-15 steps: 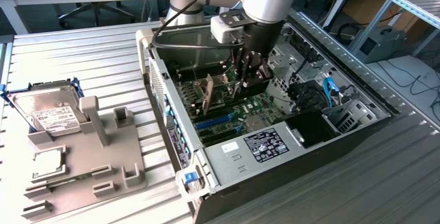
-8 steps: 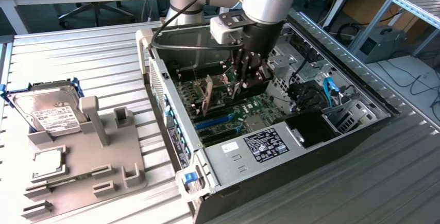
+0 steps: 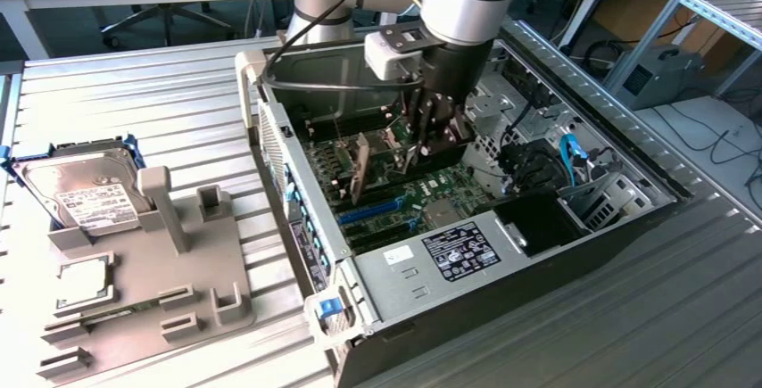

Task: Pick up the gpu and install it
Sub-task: 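Insert the gpu into the slot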

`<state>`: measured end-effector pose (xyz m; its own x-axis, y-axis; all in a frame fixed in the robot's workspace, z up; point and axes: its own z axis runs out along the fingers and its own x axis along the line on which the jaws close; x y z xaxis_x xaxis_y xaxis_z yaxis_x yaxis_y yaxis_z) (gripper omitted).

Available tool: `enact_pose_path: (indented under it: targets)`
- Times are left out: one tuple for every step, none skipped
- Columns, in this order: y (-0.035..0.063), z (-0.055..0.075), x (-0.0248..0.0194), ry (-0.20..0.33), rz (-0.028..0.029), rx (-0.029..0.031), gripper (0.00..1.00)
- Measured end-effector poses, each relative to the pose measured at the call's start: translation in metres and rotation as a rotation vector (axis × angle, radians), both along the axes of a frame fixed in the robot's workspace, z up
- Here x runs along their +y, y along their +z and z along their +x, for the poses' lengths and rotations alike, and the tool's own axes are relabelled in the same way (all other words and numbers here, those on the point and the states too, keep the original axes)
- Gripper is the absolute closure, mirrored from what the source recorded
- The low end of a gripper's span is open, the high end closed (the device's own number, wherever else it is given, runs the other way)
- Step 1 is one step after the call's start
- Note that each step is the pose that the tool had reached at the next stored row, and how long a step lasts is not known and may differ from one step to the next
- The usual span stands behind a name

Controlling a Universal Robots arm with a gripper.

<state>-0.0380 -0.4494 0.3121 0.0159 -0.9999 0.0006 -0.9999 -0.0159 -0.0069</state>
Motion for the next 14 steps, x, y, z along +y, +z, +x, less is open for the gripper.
enact_pose_path:
  targets:
    - [0.0,0.0,-0.0003,0.0,0.0,0.0,0.74]
    - [-0.0001,-0.0001,-0.0007,0.0,0.0,0.0,0.74]
    - [-0.0001,-0.0002,-0.0009,0.0,0.0,-0.0001,0.74]
    - [-0.0002,-0.0002,-0.0012,0.0,-0.0001,0.0,0.74]
    - [-0.0002,-0.0002,-0.0015,0.0,0.0,0.0,0.74]
    - [-0.0003,-0.0003,-0.0017,0.0,0.0,-0.0001,0.74]
    - [-0.0003,-0.0003,-0.0019,0.0,-0.0001,-0.0001,0.74]
    - [-0.0004,-0.0003,-0.0022,0.0,0.0,0.0,0.74]
    - [-0.0004,-0.0004,-0.0024,0.0,-0.0001,0.0,0.74]
    - [-0.0005,-0.0004,-0.0026,0.0,0.0,0.0,0.74]
    - [-0.0005,-0.0005,-0.0028,0.0,0.0,0.0,0.74]
    - [-0.0006,-0.0006,-0.003,0.0,0.0,0.0,0.74]
    - [-0.0006,-0.0007,-0.0032,0.0,-0.0001,0.0,0.74]
    - [-0.0007,-0.0011,-0.0034,0.0,0.0,0.0,0.74]
